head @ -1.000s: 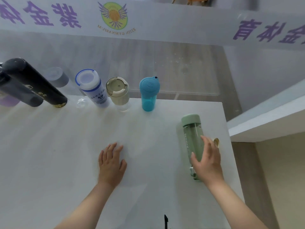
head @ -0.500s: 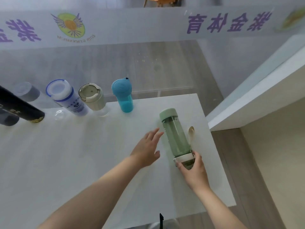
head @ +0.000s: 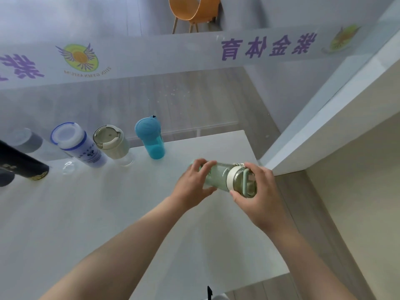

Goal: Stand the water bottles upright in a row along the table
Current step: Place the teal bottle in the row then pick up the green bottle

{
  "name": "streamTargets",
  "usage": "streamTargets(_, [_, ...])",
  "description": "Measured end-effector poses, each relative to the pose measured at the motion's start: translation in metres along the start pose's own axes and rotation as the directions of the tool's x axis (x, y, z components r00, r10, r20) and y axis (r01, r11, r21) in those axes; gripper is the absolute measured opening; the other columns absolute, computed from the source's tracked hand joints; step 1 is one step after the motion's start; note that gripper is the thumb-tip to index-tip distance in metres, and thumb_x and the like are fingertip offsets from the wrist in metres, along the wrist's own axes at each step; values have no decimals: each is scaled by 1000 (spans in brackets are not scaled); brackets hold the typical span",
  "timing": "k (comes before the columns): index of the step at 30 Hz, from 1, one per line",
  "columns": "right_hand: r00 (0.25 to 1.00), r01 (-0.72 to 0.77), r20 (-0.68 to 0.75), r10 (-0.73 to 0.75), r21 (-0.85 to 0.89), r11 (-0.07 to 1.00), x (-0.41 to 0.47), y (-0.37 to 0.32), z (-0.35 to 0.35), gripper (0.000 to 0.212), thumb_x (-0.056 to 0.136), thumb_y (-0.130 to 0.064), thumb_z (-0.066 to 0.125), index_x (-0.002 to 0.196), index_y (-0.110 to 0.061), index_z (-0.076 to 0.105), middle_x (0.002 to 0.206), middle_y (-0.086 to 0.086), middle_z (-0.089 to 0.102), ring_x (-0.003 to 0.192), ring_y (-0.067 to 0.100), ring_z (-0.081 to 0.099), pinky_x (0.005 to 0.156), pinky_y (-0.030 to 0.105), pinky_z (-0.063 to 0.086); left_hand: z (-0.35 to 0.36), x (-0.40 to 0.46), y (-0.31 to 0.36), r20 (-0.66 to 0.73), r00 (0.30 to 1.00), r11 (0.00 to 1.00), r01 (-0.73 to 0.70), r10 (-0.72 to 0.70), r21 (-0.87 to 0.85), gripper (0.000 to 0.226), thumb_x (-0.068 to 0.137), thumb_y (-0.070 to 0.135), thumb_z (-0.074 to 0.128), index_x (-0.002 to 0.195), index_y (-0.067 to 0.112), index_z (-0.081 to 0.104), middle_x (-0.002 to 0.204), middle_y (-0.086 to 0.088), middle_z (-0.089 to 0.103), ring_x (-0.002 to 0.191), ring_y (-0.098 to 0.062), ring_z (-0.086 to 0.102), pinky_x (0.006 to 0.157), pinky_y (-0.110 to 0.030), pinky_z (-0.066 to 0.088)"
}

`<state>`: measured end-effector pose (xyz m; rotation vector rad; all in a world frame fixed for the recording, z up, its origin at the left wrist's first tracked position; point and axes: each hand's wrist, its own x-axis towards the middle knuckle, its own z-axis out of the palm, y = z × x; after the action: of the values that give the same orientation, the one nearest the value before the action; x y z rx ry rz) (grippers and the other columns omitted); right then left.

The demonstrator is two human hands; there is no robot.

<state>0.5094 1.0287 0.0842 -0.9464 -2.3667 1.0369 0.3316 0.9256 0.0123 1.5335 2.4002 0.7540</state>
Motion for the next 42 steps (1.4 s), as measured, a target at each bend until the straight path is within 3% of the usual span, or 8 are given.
streamTargets(4, [996, 75, -54, -67, 145, 987, 17, -20, 8, 83, 77, -25, 79, 143, -25, 28, 131, -3, 41, 117, 6, 46, 94, 17, 45, -4, -9, 0, -24, 987, 966, 151, -159, -210, 74, 75, 44, 75, 136, 31, 35, 130, 3, 41, 108, -16, 52, 85, -32, 53])
streamTargets(8, [999, -33, 11, 31, 291, 956, 23, -27, 41, 94, 73, -29, 82, 144, -32, 19, 142, -2, 39, 125, 12, 47, 103, 30, 45, 3, -23, -2, -72, 951, 876, 245, -300, -416, 71, 75, 40, 76, 134, 27, 38, 126, 4, 41, 110, -10, 52, 90, -26, 48])
streamTargets(13, [1000, -9, 21, 3, 262, 965, 27, -37, 78, 80, 69, -26, 84, 129, -33, 34, 124, -8, 57, 110, 10, 59, 86, 14, 48, 6, -36, -14, -29, 946, 820, 264, -323, -508, 76, 75, 30, 77, 137, 29, 33, 127, 5, 38, 113, -6, 52, 96, -25, 46])
streamTargets(19, [998, 52, 14, -56, 204, 978, 55, -45, 96, 81, 72, -29, 83, 137, -21, 34, 125, -7, 55, 107, 8, 54, 88, 19, 45, 1, -68, -58, 128, 875, 833, 483, -466, -270, 75, 84, 34, 68, 145, 26, 26, 146, 5, 32, 132, -11, 36, 108, -29, 33])
streamTargets(27, [1000, -11, -1, 11, 226, 974, 114, -53, 112, 79, 72, -30, 83, 135, -21, 36, 127, -3, 57, 112, 14, 55, 88, 19, 39, -7, -137, -110, 68, 771, 762, 606, -633, 228, 82, 76, 59, 58, 146, 29, 26, 157, 1, 19, 142, -23, 19, 108, -47, 23])
streamTargets(30, [1000, -21, 5, 21, 226, 974, 134, -56, 118, 79, 73, -31, 82, 136, -22, 35, 128, -4, 57, 110, 14, 55, 88, 21, 40, -7, -151, -111, 86, 704, 695, 663, -705, 279, 83, 76, 64, 56, 146, 31, 24, 158, 1, 15, 144, -24, 17, 108, -53, 21])
streamTargets(34, [1000, -18, 1, 18, 237, 971, 156, -62, 126, 79, 73, -30, 82, 136, -22, 34, 128, -5, 55, 110, 12, 54, 90, 22, 40, -2, -167, -116, 134, 705, 702, 631, -697, 330, 87, 58, 71, 41, 131, 25, 46, 136, -9, 55, 117, -32, 57, 82, -62, 47])
streamTargets(42, [1000, -18, 11, 16, 227, 974, 176, -67, 134, 79, 74, -30, 81, 135, -21, 33, 127, -5, 54, 110, 12, 53, 95, 27, 43, 1, -174, -119, 123, 729, 724, 615, -673, 314, 87, 61, 71, 40, 136, 26, 42, 139, -7, 52, 126, -27, 38, 84, -61, 46])
